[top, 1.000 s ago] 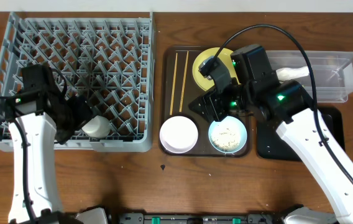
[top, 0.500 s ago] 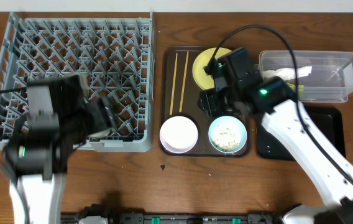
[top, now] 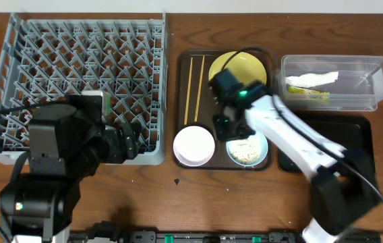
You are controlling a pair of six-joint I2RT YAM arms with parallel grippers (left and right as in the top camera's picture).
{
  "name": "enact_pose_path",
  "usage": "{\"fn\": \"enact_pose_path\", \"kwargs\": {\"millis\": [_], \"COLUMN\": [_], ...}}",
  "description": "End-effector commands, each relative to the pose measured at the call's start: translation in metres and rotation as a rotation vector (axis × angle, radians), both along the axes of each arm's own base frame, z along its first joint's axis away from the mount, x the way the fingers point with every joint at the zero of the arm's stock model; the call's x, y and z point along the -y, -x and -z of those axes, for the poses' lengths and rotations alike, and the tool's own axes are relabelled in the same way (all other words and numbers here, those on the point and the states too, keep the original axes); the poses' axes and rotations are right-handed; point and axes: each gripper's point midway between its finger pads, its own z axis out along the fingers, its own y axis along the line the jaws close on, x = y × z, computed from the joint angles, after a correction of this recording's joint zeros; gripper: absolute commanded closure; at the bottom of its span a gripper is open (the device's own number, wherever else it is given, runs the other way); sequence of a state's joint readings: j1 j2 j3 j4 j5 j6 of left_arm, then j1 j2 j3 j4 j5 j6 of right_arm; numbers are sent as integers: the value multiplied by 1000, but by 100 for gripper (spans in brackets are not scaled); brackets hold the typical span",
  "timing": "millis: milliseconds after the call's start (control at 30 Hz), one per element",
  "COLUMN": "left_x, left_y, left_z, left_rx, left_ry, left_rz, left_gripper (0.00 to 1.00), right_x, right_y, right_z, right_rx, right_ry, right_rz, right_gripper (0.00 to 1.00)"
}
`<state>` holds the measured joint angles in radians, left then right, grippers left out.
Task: Sort waste into correct bins and load items into the dishwasher
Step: 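Grasp the rim of the blue plate with rice using the right gripper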
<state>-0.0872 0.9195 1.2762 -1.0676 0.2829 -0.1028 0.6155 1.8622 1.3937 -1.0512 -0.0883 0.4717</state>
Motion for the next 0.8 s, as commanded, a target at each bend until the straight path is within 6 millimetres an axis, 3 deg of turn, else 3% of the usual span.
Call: {"fn": "enact_pose_path", "kwargs": {"millis": [0,133,300,467,600,667,767], "left_x": [1,2,2,2,2,2,2], "left_y": [-3,-4,-6,-6,-6,-6,-6], "left_z": [3,10,14,15,15,15,15], "left_rx": [-14,-52,-71,-73,-72,-72,-72], "left_ry": [-12,-15,-16,-16,-17,-16,-16], "left_rz": [17,17,17,17,17,17,17], "left_gripper": [16,16,16,16,16,16,16], "right_x": [2,10,12,17,27,31,33], "right_y": [7,11,13,11,8,4,-2], "right_z": [27,51,62,61,49,40,33], "right_rx": [-47,-91,-113,-119,-116,-100,-77], "right_ry": [98,177,197,200,191,176,157], "right_rz": [71,109,114,125,131,125,127], "right_gripper": [65,68,99,99,97,78,69]}}
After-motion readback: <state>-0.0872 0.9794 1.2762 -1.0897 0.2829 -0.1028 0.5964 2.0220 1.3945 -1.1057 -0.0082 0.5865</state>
